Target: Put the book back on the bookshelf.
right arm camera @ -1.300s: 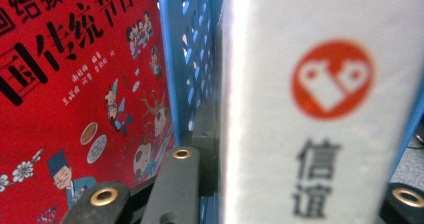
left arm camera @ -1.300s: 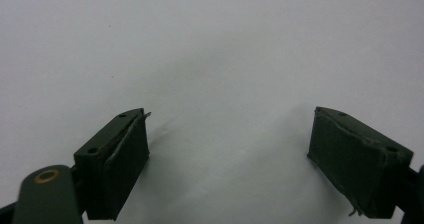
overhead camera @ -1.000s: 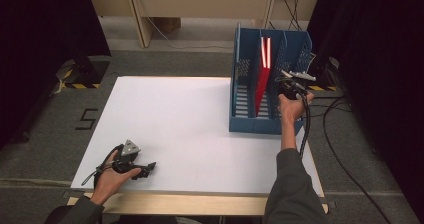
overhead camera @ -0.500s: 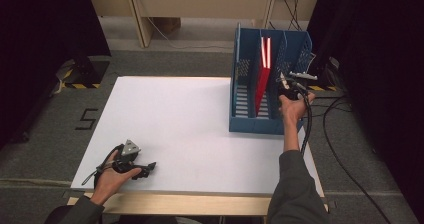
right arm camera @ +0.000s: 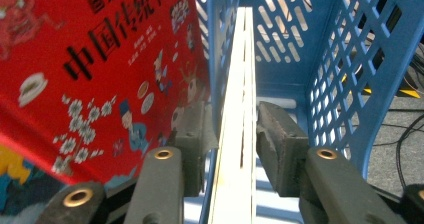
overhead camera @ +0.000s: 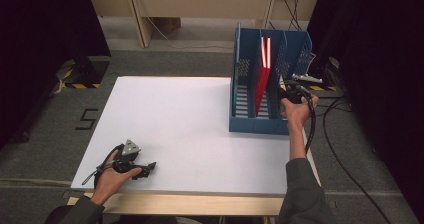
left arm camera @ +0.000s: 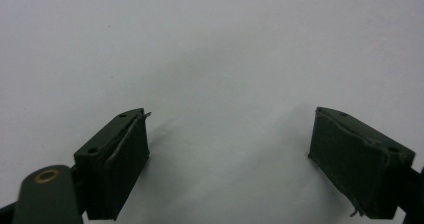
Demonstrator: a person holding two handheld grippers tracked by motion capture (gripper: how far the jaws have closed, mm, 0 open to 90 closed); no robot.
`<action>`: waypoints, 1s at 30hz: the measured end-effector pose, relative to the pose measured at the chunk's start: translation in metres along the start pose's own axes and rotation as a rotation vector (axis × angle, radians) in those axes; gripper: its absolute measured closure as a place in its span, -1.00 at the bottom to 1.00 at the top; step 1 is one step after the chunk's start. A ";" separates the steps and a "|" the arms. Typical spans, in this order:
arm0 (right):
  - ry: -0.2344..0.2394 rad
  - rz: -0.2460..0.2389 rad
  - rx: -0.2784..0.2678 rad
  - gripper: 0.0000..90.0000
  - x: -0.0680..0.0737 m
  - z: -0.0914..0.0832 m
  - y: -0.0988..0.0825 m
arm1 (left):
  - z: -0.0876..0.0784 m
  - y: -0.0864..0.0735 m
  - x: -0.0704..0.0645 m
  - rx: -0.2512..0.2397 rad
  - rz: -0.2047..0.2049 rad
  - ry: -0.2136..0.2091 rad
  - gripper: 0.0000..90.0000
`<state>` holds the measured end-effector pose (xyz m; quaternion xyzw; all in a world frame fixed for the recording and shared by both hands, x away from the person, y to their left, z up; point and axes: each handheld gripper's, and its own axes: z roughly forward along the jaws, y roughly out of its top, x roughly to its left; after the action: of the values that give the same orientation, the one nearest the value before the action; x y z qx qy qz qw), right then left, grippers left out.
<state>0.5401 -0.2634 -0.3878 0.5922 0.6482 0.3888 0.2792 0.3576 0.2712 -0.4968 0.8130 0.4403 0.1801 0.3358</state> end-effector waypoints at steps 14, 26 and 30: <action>0.023 -0.047 0.041 0.46 -0.001 -0.015 -0.014 | 0.000 0.000 0.001 0.006 0.002 -0.002 -0.68; -0.008 -0.057 0.012 0.53 0.000 -0.005 -0.011 | 0.000 0.001 0.000 0.003 0.004 -0.002 -0.68; -0.005 -0.039 0.012 0.52 0.001 -0.001 -0.009 | 0.001 0.001 0.000 0.003 0.005 -0.003 -0.68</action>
<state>0.5338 -0.2622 -0.3946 0.5821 0.6613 0.3779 0.2846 0.3586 0.2710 -0.4967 0.8147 0.4383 0.1791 0.3347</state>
